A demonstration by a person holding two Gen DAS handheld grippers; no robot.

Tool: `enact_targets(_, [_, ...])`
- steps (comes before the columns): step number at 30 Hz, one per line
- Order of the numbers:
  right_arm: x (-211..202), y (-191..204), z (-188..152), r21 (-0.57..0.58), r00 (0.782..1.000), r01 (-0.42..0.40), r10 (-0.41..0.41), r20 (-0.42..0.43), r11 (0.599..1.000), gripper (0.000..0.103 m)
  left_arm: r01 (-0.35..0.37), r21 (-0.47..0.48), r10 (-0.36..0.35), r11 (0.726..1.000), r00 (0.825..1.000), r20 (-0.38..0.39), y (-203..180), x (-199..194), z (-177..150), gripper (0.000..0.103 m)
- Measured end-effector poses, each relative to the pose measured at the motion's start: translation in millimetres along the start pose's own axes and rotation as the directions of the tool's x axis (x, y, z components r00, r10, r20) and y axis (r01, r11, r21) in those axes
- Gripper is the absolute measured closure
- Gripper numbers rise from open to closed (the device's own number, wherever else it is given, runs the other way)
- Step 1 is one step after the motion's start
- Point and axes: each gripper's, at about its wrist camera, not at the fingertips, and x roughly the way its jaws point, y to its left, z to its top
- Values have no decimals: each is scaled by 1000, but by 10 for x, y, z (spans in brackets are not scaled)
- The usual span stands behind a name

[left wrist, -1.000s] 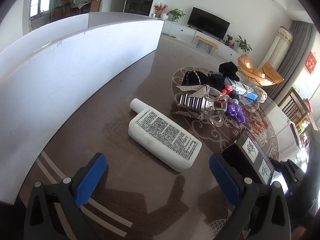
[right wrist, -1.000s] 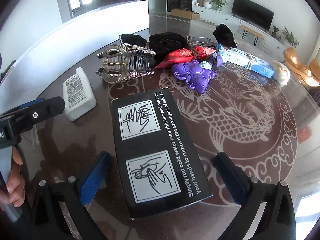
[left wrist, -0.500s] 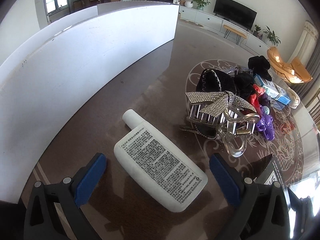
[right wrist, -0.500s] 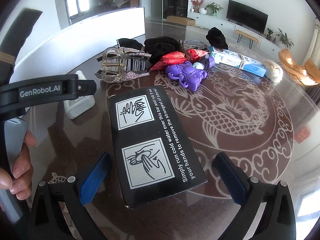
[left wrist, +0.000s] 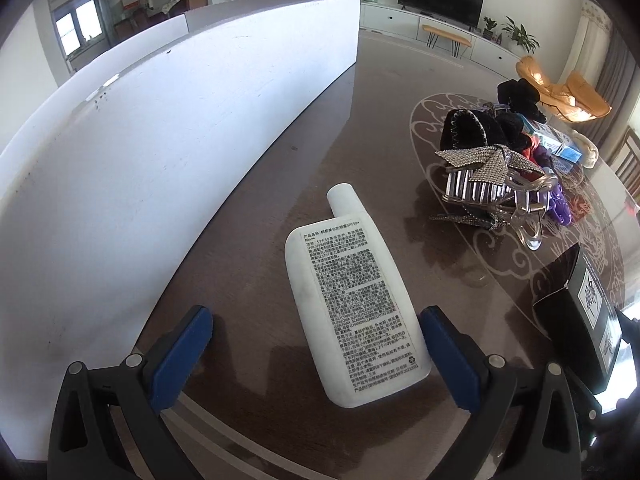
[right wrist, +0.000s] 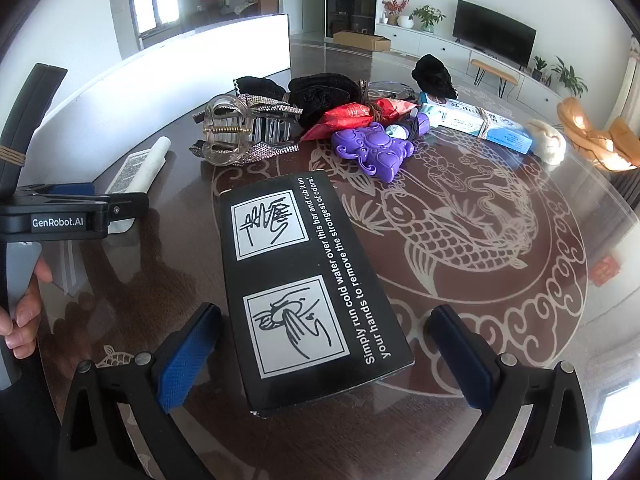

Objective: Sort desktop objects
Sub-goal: 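Close the left gripper on the white bottle while the right gripper grasps the black box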

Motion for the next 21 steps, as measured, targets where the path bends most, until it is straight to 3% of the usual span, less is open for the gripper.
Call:
enact_targets(7, [1, 3, 2, 0, 1000, 0, 0, 0, 1000, 0, -14, -23, 15, 1000, 999, 52, -30, -19, -57, 0])
enact_targets(13, [-1, 2, -2, 1, 1000, 0, 0, 0, 1000, 0, -7, -8, 7, 1000, 999, 48, -47, -10, -33, 0])
enact_targets(20, [-25, 6, -3, -10, 1000, -5, 4, -29, 1000, 0, 67, 123, -66, 990, 998, -11, -62, 55, 110, 0])
enact_targets(21, [5, -16, 51, -27, 996, -20, 18, -84, 999, 0, 92, 156, -91, 983, 996, -12, -81, 36, 120, 10])
